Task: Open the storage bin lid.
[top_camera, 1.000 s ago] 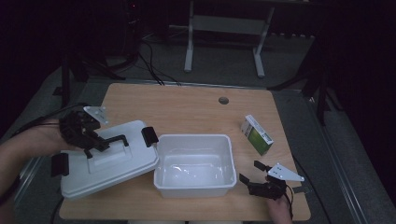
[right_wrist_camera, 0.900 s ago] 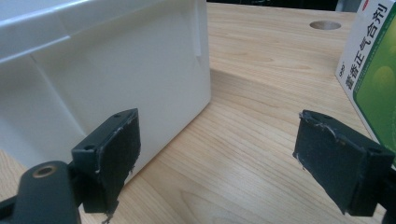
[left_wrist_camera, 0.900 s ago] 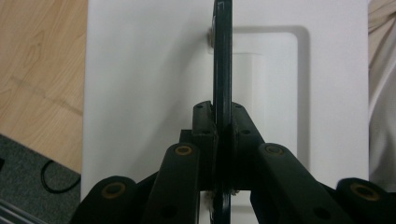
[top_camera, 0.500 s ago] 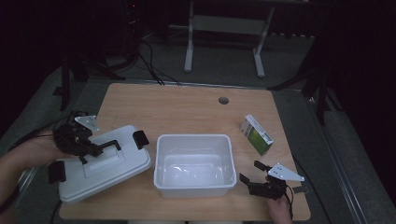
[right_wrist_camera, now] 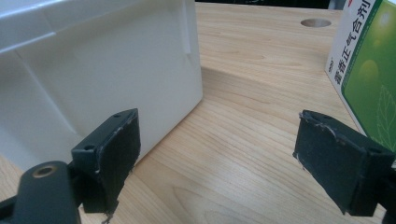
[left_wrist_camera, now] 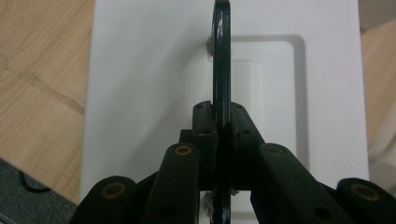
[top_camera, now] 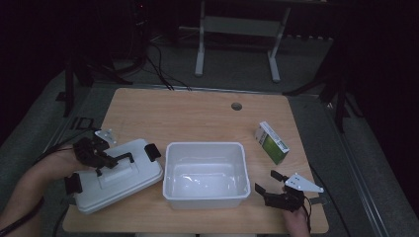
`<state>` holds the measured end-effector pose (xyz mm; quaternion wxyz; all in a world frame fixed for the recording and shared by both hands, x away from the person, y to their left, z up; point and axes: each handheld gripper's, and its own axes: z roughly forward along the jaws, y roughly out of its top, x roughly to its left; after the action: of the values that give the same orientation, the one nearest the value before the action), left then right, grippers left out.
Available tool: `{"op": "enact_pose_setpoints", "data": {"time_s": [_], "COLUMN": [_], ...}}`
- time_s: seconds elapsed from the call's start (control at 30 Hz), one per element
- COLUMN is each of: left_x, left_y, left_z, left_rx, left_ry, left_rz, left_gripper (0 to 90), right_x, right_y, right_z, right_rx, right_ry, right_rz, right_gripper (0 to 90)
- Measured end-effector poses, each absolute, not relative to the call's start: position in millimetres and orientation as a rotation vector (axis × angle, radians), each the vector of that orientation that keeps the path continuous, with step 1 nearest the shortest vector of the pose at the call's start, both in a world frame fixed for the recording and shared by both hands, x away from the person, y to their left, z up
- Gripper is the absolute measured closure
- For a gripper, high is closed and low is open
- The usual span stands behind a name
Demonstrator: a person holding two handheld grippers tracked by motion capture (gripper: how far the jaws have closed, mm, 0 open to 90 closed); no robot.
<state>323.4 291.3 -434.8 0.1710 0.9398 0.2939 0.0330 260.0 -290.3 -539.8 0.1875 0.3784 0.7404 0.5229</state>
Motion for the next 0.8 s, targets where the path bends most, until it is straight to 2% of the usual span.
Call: {"op": "enact_pose_setpoints", "data": {"time_s": [0.8], "left_x": [346.4], "left_y": [285.9], "left_z": [-478.2], "left_rx": [2.652], "left_ry": [0.89], "left_rz": [0.111], "left_gripper": [84.1], "right_x": [260.7], "right_y": [-289.2], "right_z": [-540.4], "right_rx": [1.059], "right_ry": [2.088], "right_rz": [1.475], "right_gripper": [14.0]}}
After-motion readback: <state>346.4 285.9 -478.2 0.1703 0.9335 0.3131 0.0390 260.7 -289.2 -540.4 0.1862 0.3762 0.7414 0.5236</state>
